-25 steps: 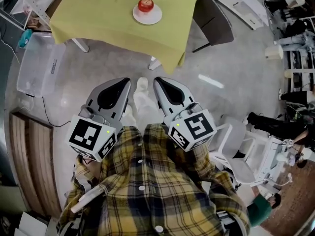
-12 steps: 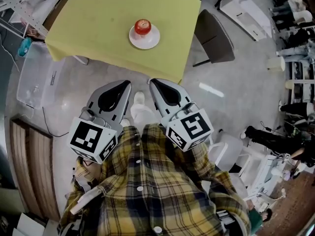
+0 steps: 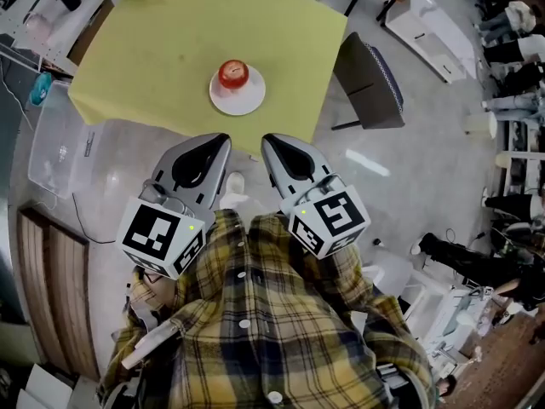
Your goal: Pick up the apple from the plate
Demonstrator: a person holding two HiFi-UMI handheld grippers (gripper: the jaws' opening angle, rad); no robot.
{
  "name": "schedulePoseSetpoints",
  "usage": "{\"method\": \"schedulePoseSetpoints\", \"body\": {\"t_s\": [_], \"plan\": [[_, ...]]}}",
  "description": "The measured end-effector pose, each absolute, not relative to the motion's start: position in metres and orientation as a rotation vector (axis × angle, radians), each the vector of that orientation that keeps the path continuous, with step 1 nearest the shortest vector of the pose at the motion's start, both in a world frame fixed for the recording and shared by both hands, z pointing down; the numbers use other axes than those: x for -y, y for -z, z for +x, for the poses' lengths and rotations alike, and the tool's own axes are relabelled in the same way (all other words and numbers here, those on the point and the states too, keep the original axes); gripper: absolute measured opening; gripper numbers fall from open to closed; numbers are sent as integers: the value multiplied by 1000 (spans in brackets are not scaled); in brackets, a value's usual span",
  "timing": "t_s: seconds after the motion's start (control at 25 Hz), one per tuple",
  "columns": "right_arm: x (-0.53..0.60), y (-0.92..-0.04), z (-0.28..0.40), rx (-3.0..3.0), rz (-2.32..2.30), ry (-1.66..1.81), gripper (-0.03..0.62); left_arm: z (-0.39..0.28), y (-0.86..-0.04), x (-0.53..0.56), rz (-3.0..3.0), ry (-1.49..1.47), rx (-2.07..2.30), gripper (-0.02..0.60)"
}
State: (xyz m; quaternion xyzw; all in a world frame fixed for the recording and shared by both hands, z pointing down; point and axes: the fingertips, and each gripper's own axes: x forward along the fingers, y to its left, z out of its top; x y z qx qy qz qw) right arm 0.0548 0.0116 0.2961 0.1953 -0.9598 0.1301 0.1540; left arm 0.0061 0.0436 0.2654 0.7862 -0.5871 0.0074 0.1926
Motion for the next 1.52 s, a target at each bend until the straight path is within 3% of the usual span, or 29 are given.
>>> {"method": "schedulePoseSetpoints", "body": {"t_s": [0.68,1.52], "plan": [[52,-316,46,2728,507,-424,-3,-15,-275,20,2142,-51,1702,8],[139,-335,-56,2616,920,-502,-3,-124,-290,126,2378,-140,1346,8]]}}
